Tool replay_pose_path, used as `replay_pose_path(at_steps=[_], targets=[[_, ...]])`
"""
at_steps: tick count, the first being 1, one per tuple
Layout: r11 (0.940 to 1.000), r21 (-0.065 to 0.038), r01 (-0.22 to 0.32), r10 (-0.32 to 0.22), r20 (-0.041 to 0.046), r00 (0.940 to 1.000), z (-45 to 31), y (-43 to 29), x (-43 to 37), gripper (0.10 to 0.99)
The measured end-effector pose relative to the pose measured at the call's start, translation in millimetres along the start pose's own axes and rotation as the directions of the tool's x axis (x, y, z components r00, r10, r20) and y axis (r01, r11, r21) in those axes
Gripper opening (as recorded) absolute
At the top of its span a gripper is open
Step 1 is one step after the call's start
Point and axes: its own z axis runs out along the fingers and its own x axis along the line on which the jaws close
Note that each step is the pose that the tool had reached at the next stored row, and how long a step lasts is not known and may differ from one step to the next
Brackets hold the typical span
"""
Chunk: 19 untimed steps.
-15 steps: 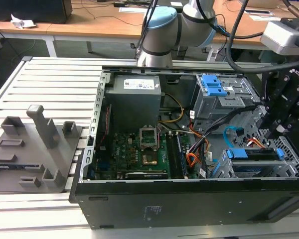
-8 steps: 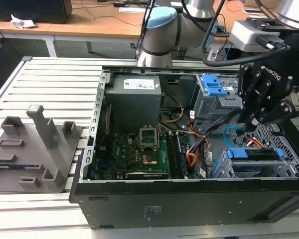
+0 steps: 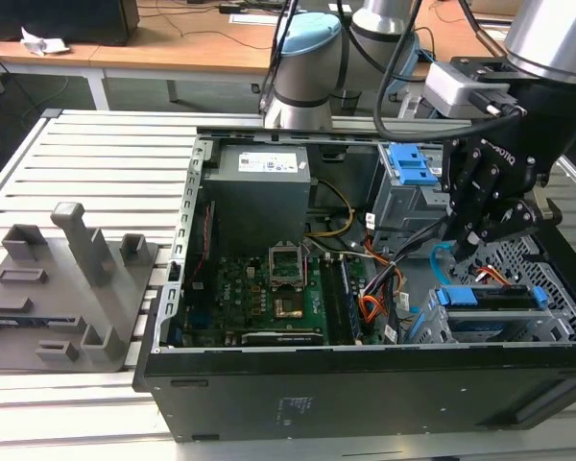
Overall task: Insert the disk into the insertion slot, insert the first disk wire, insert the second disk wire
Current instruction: 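Insert the second disk wire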
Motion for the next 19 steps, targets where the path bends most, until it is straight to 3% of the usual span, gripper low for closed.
replay_pose_path(at_steps=[2, 3, 6, 8, 19], targets=[[0.9999, -0.002, 0.01, -0.01, -0.0191, 0.9998, 3.0, -0.1, 0.1, 0.302], [0.9999, -0.002, 0.012, -0.012, -0.0203, 0.9997, 3.8, -0.1, 0.0, 0.302], [0.9999, -0.002, 0.013, -0.013, -0.0201, 0.9997, 3.9, -0.1, 0.1, 0.286], [0.9999, -0.002, 0.013, -0.013, -0.0201, 0.9997, 3.9, -0.2, 0.1, 0.161], [0.9999, -0.002, 0.013, -0.013, -0.0201, 0.9997, 3.9, -2.2, 1.2, 0.161]])
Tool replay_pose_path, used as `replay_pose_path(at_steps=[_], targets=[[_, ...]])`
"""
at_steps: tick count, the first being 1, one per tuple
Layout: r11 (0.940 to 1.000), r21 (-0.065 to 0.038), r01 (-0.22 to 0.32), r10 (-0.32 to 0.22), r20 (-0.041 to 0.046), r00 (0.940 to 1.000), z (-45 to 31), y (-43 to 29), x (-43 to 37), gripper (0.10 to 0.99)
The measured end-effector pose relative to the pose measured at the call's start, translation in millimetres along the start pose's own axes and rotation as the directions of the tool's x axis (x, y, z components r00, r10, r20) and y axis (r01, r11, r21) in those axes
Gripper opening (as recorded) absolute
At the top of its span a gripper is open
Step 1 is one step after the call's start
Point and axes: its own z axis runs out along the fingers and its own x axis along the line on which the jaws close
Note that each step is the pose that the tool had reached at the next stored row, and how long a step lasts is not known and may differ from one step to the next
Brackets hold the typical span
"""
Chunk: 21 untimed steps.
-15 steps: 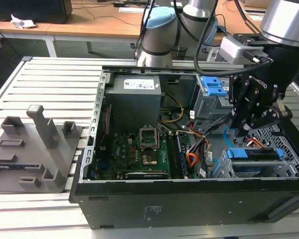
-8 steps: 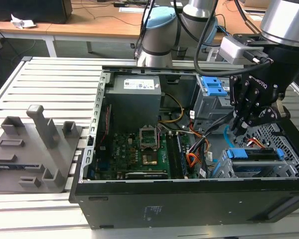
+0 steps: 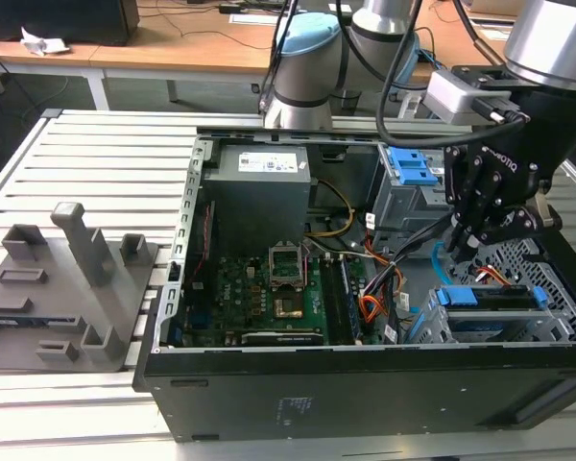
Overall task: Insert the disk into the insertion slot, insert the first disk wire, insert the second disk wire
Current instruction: 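Insert the second disk wire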
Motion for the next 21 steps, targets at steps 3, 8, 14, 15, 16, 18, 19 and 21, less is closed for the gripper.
replay_pose_path(at_steps=[3, 8, 14, 15, 16, 18, 19, 21], targets=[[1.0, 0.0, 0.0, 0.0, 0.0001, 1.0, 0.4, -1.7, 2.6, 0.161], [1.0, 0.0, 0.0, 0.0, 0.0, 1.0, 1.1, -5.1, 5.6, 0.161], [1.0, -0.003, 0.0, 0.0, 0.0008, 1.0, 2.0, -15.8, 12.6, 0.161], [1.0, -0.004, 0.0, 0.0, 0.0006, 1.0, 2.3, -15.7, 13.2, 0.161], [1.0, -0.003, 0.0, 0.0, 0.0006, 1.0, 2.6, -15.6, 14.0, 0.161], [1.0, -0.004, 0.0, 0.0, 0.0005, 1.0, 2.9, -15.5, 15.0, 0.161], [1.0, -0.003, 0.0, 0.0, 0.0007, 1.0, 3.4, -15.4, 15.6, 0.161], [1.0, -0.003, 0.0, 0.0, 0.0007, 1.0, 4.9, -15.3, 16.9, 0.161]])
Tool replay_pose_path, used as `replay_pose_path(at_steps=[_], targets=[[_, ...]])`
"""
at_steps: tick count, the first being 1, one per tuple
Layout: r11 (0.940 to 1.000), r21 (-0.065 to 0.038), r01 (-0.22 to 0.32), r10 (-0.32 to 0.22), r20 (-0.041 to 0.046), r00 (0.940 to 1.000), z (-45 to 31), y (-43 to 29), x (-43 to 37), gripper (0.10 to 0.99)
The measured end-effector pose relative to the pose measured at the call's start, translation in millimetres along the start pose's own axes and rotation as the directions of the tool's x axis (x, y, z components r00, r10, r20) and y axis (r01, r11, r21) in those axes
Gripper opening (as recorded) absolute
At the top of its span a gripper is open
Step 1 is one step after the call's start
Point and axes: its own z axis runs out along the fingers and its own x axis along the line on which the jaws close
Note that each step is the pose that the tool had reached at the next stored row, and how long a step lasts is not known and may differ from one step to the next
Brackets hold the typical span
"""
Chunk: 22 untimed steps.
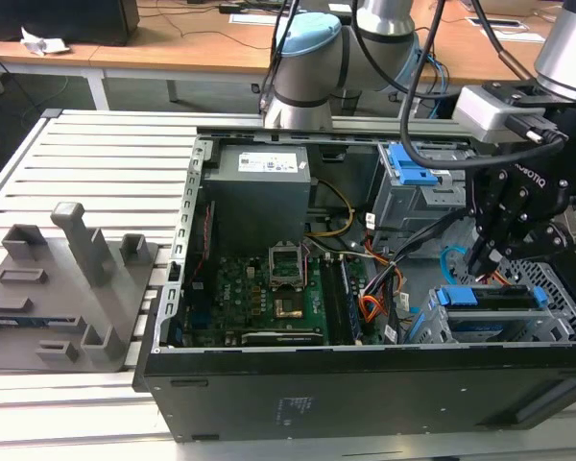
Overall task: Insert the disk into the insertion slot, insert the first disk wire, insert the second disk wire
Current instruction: 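Insert the second disk wire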
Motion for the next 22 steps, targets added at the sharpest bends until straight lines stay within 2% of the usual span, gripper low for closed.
replay_pose_path(at_steps=[8, 13, 14, 16, 22], targets=[[1.0, 0.0, -0.004, 0.004, 0.0002, 1.0, 2.8, -1.4, 3.3, 0.161], [0.9979, -0.007, -0.065, 0.065, 0.0029, 0.9979, 5.3, -2.0, 5.0, 0.161], [0.9974, -0.008, -0.072, 0.072, 0.0035, 0.9974, 7.0, -10.8, 6.9, 0.161], [0.9965, -0.009, -0.083, 0.083, 0.0041, 0.9966, 10.4, -12.1, 12.6, 0.161], [0.9924, -0.013, -0.122, 0.122, 0.007, 0.9925, 13.2, -15.4, 13.9, 0.161]])
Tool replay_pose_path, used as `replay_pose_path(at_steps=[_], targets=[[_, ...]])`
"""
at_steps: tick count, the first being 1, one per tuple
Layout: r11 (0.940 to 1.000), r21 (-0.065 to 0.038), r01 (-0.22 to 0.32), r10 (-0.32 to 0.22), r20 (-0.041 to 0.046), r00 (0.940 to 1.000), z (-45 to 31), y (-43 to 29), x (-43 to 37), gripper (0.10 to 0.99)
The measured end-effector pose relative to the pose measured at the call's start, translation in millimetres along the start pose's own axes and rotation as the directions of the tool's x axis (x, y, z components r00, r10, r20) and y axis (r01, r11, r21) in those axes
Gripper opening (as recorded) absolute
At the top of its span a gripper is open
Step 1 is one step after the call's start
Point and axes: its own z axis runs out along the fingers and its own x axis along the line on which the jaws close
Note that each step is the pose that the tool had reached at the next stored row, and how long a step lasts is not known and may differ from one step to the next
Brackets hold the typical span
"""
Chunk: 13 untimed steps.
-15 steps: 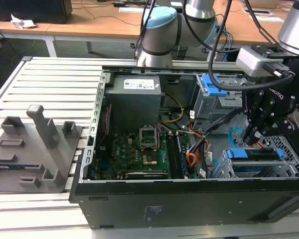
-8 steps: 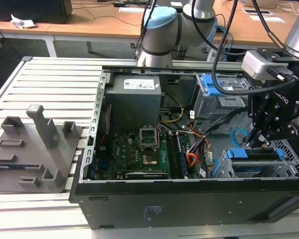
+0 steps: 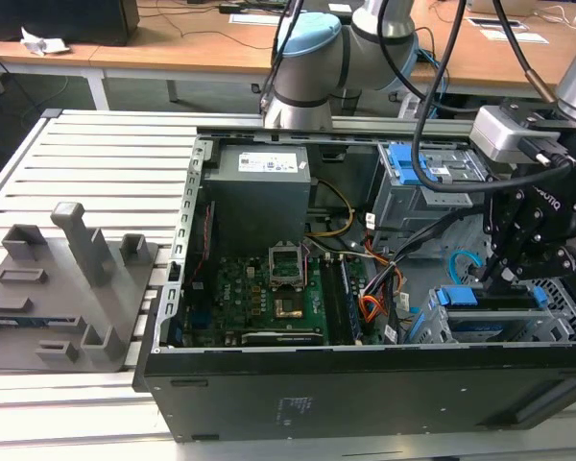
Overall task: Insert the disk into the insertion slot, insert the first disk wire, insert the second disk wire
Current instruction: 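Insert the second disk wire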
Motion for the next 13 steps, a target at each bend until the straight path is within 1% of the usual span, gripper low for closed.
replay_pose_path(at_steps=[2, 3, 8, 10, 12, 13], targets=[[1.0, 0.0, -0.002, 0.002, 0.009, 1.0, 0.4, -0.1, -0.1, 0.161], [1.0, 0.0, -0.003, 0.003, 0.012, 0.9999, 0.7, -0.3, -0.1, 0.161], [1.0, 0.0, -0.004, 0.004, 0.013, 0.9999, 1.9, -3.9, 1.9, 0.161], [1.0, 0.0, -0.004, 0.004, 0.013, 0.9999, 2.9, -4.1, 6.2, 0.161], [1.0, 0.0, -0.004, 0.004, 0.0127, 0.9999, 3.5, -4.1, 8.9, 0.161], [1.0, 0.0, -0.005, 0.005, 0.0129, 0.9999, 4.4, -4.1, 8.9, 0.161]])
